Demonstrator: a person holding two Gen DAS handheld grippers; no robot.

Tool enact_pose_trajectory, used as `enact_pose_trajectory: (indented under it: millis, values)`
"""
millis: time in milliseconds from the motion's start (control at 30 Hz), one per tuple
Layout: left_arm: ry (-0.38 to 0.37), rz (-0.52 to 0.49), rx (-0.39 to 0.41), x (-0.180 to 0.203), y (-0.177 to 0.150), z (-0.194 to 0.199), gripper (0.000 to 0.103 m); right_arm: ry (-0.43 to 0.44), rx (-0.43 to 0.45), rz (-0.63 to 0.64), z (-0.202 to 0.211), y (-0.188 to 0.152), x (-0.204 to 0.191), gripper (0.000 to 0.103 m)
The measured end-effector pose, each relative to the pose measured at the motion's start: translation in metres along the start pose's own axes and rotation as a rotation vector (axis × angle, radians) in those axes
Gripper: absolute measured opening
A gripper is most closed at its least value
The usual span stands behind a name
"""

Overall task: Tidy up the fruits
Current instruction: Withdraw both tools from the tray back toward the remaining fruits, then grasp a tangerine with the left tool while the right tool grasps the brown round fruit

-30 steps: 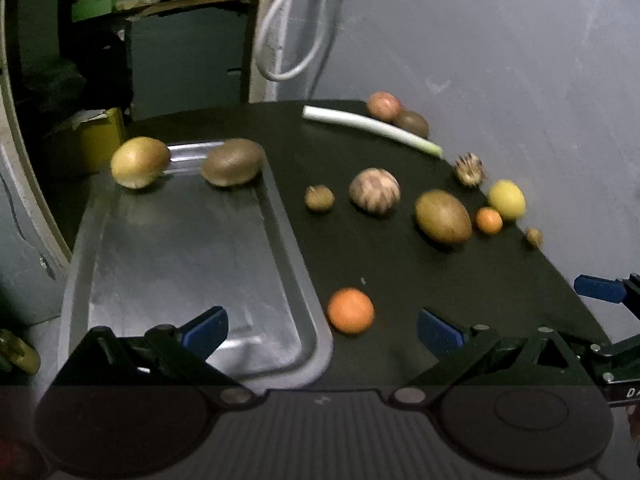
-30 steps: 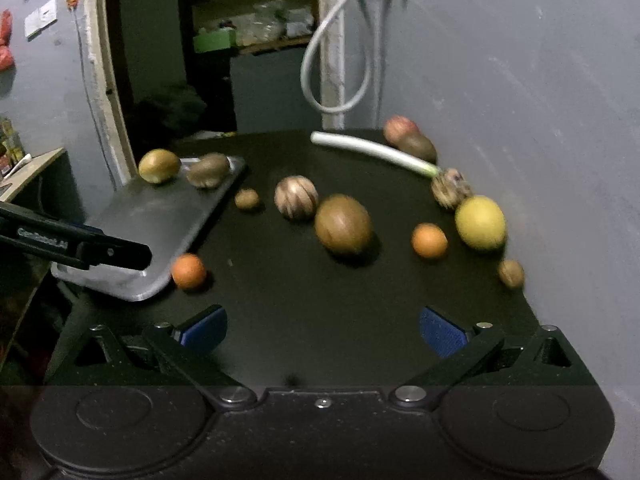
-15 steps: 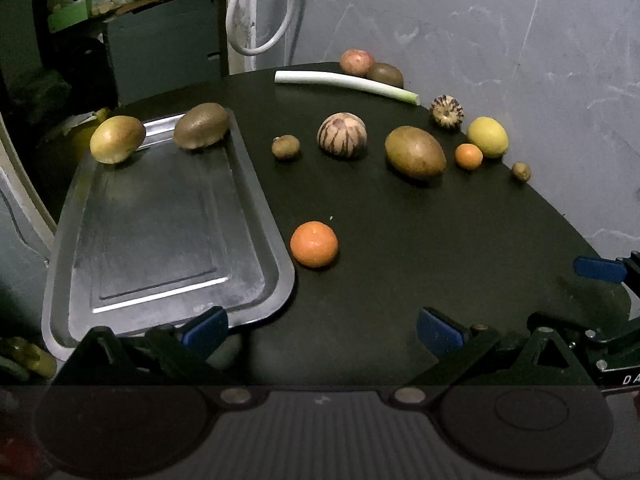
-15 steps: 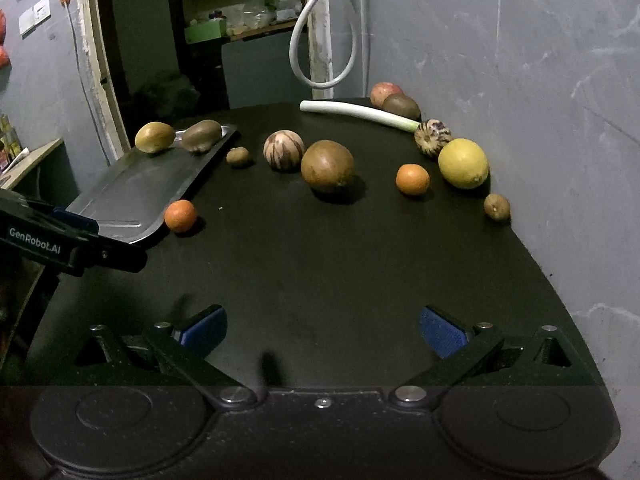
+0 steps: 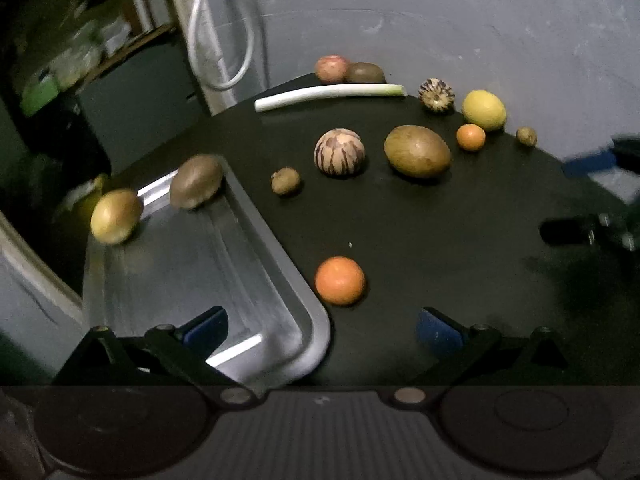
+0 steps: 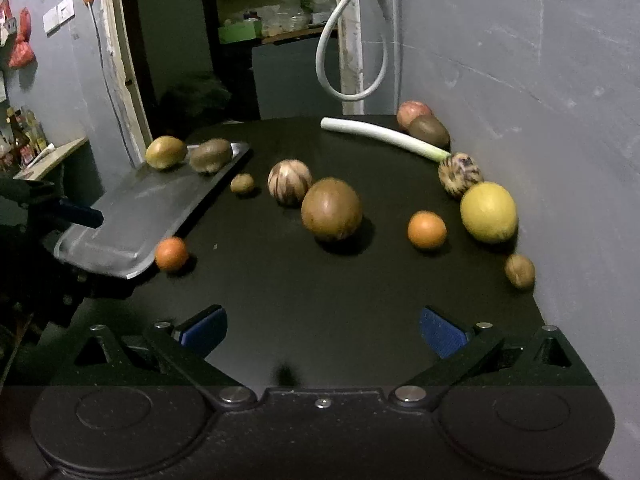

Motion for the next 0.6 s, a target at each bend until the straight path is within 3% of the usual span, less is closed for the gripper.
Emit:
enact_pose_trajectory:
  millis: [167,600]
  values:
    - [-0.018,-0.135,0.001,0.005,0.013,-0.014,0.102,0.039,-0.003,0.015,-0.022,0.021,0.007,0.102]
    - [-0.113,-0.363,-0.076,0.017,0.020,-0.043,0.080,0.095,-0.028,0.079,-0.088,0.050,0.009,0.092]
Point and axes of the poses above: each gripper's, at about its wrist camera, not at the fingertips, and z roughly against the way its jaws point, x to its right, y to its top, the point moved 3 cm from there along -z, roughly the way its jaws point, and after that the axes turned 3 degrees about x, right-handed, at the moved point
